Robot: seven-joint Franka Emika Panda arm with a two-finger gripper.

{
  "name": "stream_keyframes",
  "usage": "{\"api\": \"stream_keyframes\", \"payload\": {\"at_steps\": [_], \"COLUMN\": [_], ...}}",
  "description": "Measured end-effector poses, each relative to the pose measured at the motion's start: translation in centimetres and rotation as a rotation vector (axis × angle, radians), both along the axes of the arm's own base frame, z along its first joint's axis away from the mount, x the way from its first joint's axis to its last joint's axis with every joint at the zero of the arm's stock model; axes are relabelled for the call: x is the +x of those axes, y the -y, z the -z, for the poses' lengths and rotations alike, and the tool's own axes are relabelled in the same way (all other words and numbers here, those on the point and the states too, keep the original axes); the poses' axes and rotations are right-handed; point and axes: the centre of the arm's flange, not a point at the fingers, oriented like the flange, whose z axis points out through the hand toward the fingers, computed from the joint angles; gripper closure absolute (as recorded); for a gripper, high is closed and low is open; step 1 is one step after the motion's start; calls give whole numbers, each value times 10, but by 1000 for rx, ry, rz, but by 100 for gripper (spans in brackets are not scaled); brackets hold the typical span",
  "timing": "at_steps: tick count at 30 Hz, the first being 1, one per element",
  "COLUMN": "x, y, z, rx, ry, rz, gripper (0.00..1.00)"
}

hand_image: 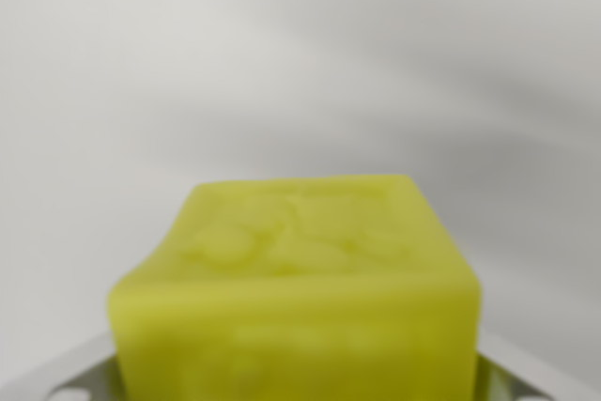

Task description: Pick yellow cube

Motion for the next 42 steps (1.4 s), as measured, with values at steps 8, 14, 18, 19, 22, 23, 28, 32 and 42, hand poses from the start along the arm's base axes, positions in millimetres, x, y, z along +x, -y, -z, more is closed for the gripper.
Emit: {"api": "stream_keyframes", "payload": {"at_steps": [8, 14, 18, 19, 22, 23, 28, 32, 42], "x": [0, 0, 0, 0, 0, 0, 0, 0, 0], "y": [0, 0, 0, 0, 0, 0, 0, 0, 0], "z": [-20, -35, -45, -47, -55, -58, -70, -80, -94], "rx": [0, 0, 0, 0, 0, 0, 0, 0, 0], "ry": [0, 0, 0, 0, 0, 0, 0, 0, 0], "rz": [0, 0, 0, 0, 0, 0, 0, 0, 0], "gripper": [100, 100, 100, 100, 100, 100, 100, 100, 100]}}
